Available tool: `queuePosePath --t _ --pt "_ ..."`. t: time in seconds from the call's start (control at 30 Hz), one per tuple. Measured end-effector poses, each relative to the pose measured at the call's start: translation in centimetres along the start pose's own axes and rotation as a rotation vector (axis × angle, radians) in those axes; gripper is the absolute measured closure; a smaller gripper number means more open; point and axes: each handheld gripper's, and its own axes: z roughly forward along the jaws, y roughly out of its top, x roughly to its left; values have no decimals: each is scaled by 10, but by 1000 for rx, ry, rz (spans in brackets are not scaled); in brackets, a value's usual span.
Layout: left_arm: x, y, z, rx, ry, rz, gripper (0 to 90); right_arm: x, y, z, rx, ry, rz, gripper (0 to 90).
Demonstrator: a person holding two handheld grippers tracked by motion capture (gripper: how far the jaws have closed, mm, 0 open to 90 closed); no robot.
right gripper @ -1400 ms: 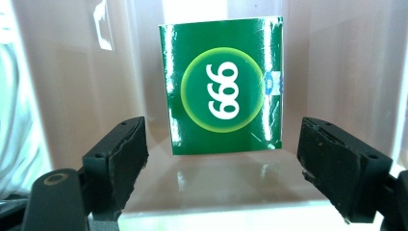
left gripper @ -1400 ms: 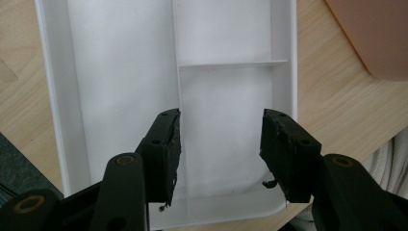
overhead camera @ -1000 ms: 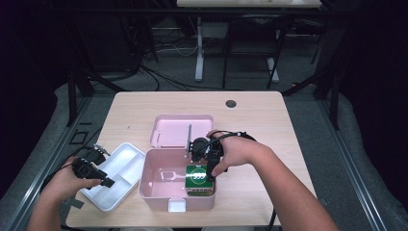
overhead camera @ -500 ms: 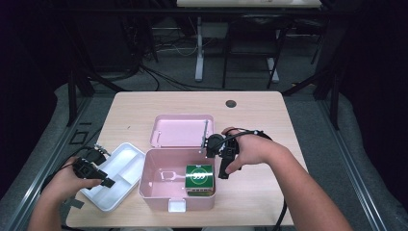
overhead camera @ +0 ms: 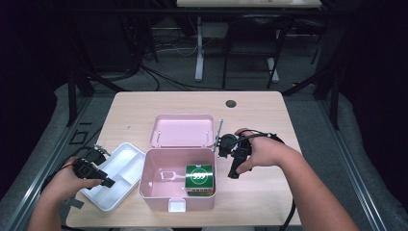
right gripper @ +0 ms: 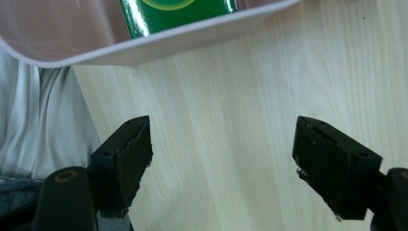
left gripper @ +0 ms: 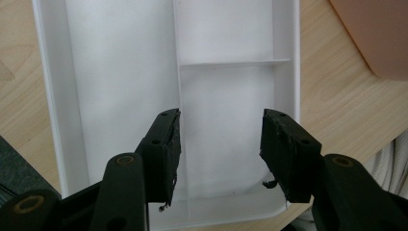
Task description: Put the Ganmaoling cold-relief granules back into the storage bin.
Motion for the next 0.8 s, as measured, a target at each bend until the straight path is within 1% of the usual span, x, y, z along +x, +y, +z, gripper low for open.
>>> queuePosePath --t 0.03,0.13,0.23,0.3,0.37,0.4,0.43,0.47,0.5,0.53,0.57,0.6,0.67,0.73,0.77,0.8 --pt "0 0 0 0 0 -4 491 -1 -3 1 -8 2 7 214" --pt "0 1 2 3 1 -1 491 -3 -10 3 -13 -15 28 221" --pt "0 1 3 1 3 0 495 -6 -18 5 -46 -23 70 232" --pt "1 1 2 -6 6 -10 496 -7 -24 6 -65 -40 103 237" --pt "2 1 2 -2 10 -11 495 -7 -29 7 -85 -47 129 246" --pt "2 0 2 -2 11 -14 494 -6 -31 9 -87 -47 143 248" --pt "2 0 3 -4 14 -15 494 -6 -32 11 -80 -56 155 251" --pt "2 0 3 -2 17 -20 494 -5 -34 14 -86 -65 170 255" --pt "2 0 3 -3 21 -22 494 -5 -35 16 -93 -69 187 259" --pt "1 0 3 -3 22 -23 494 -5 -36 19 -107 -64 213 259" --pt "1 0 3 2 23 -19 494 -5 -37 21 -103 -77 223 259" --pt "1 1 4 -1 24 -24 494 -4 -38 23 -114 -84 238 262" --pt "1 2 5 1 30 -28 499 -1 -41 27 -124 -85 270 263" --pt "2 1 5 -1 26 -43 505 1 -44 30 -130 -110 293 263" --pt "3 1 6 -7 25 -53 505 2 -45 31 -136 -115 310 263" --pt "3 1 5 -3 26 -56 505 2 -46 33 -154 -117 330 263"
